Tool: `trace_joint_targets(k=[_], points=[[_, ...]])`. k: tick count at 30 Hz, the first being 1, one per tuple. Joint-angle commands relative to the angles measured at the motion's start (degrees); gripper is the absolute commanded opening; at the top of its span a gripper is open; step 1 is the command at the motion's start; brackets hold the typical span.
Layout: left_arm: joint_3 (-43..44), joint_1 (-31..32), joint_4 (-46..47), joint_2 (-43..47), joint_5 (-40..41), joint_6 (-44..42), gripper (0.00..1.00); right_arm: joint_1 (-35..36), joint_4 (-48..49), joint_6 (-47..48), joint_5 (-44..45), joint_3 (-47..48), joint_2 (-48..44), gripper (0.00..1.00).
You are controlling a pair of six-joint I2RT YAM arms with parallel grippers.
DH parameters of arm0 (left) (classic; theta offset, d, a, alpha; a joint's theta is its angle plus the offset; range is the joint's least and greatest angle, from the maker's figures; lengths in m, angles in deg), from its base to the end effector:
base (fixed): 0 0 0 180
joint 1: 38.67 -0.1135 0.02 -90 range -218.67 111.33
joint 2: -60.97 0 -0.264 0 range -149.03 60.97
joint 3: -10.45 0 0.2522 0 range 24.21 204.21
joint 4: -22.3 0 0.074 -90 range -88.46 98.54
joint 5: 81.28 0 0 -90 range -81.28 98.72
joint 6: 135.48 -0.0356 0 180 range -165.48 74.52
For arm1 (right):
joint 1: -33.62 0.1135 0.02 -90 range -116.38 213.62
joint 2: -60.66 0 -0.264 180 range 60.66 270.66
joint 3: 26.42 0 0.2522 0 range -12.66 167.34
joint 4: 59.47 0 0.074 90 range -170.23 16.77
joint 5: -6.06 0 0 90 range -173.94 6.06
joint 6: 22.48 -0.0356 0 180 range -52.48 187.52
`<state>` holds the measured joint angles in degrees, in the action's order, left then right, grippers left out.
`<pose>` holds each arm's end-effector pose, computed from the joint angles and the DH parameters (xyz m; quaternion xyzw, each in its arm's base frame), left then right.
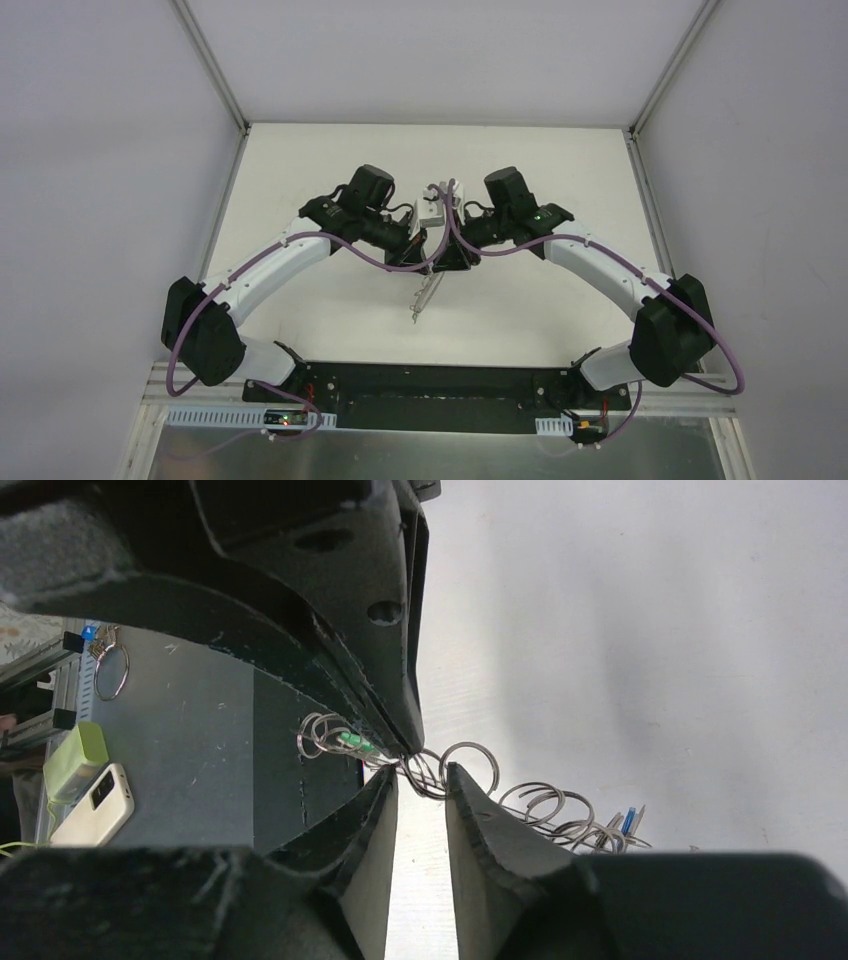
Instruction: Put the keys on the keyring
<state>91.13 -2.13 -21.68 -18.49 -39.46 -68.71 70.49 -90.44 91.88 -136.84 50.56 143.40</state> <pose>0.2217 -0.1973 0.3121 0.5586 0.6437 -0.4138 0.3200 0.2342 0.2112 0.2930 -0.5794 0.5871 0.4395 0.3556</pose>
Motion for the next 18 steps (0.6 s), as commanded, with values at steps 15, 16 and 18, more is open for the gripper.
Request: trace_joint_targets(k=[15, 16, 18], points=[[-3.67, -3.66, 12.72, 2.93, -5.97, 10.16, 0.0, -1.71, 3.95, -2.5, -2.6, -0.39, -2.37, 0.0], [-3.85, -3.86, 13.07, 3.1, -5.99, 10.23, 0.0, -1.97, 3.99, -2.62, -2.76, -0.38, -2.6, 0.0], [-4.12, -4.05, 13.37, 3.32, -6.03, 10.19, 0.0, -2.17, 4.15, -2.87, -2.77, -0.31, -2.87, 0.0]])
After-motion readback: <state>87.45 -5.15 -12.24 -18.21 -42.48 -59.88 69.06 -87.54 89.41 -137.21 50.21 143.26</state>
